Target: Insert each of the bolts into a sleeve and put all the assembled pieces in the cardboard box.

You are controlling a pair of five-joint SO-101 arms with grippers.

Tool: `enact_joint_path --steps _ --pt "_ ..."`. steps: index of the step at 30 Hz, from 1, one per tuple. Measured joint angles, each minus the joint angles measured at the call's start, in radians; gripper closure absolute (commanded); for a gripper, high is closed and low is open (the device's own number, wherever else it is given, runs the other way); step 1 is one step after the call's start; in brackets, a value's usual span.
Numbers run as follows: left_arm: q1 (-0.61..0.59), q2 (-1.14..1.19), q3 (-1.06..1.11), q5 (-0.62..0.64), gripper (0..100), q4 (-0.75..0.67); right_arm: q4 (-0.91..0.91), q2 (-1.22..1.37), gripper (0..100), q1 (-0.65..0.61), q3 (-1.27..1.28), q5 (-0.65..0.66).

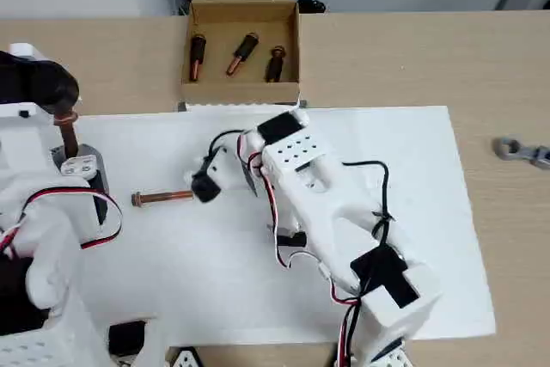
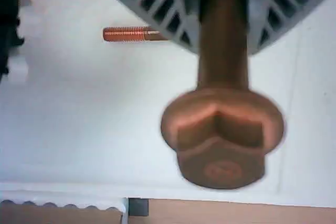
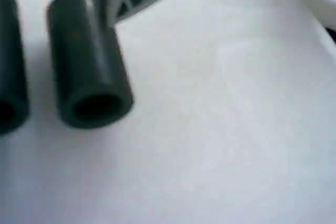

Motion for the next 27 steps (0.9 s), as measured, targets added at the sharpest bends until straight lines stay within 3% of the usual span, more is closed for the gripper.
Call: enact_joint_path --steps 14,23,27 --pt "0.000 0.000 0.000 0.000 99 0.000 -0.219 0.089 69.9 0.057 0.114 0.003" --pt "0.000 0.000 0.002 0.000 99 -0.002 -0.239 0.213 70.3 0.054 0.041 0.000" --pt "0.000 0.000 0.002 0.000 99 -0.002 -0.238 0.219 82.0 0.060 0.032 0.000"
